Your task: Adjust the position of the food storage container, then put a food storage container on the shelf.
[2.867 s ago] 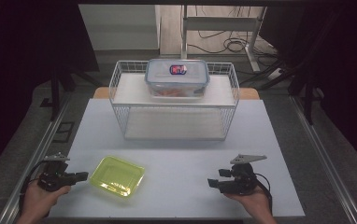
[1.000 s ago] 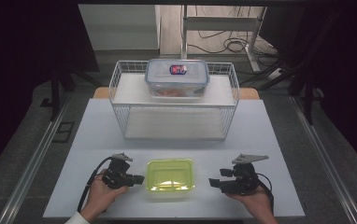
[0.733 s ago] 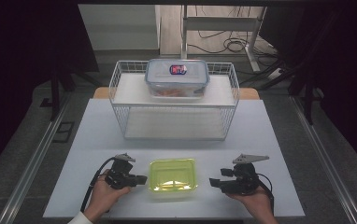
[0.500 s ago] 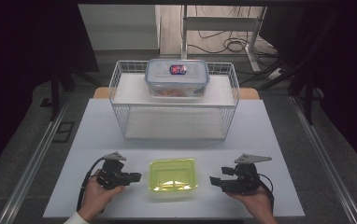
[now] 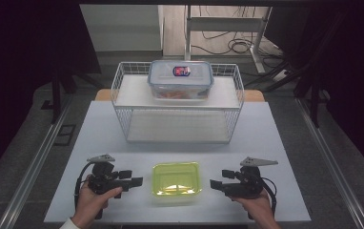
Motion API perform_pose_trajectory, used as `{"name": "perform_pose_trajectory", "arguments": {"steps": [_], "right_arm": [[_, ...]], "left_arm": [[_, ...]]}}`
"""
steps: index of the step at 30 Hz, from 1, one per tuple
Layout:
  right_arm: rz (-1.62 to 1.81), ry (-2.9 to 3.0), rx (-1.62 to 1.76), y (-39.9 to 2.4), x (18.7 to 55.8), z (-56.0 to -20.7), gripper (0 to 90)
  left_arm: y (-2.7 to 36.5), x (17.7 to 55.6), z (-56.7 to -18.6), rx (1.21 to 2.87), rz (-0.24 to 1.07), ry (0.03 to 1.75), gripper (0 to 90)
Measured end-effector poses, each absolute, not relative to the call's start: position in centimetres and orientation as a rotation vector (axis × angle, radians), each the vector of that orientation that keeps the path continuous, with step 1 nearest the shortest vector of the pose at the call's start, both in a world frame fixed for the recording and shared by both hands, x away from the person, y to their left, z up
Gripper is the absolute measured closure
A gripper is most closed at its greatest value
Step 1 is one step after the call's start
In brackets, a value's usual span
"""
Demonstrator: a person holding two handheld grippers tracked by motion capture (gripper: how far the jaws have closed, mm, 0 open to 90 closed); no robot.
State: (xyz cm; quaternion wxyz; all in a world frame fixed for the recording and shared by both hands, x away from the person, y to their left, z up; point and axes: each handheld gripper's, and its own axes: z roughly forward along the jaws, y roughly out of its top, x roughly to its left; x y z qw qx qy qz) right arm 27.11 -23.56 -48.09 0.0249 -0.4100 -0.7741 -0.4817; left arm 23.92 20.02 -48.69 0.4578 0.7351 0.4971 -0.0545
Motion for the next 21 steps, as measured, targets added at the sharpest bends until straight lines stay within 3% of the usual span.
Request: {"name": "perform_pose_trajectory", "arguments": {"steps": [11,21], "right_arm": [[-1.474,-2.299,-1.276,-23.0,26.9,-48.3,21.5],[-1.41,-2.264,-1.298,-21.2,27.4,-49.2,30.5]], "left_arm": [[19.7,24.2,-49.4,1.749,-0.209,1.228,28.2],[19.8,24.7,-50.8,1.7,-0.293,1.266,31.6]]}}
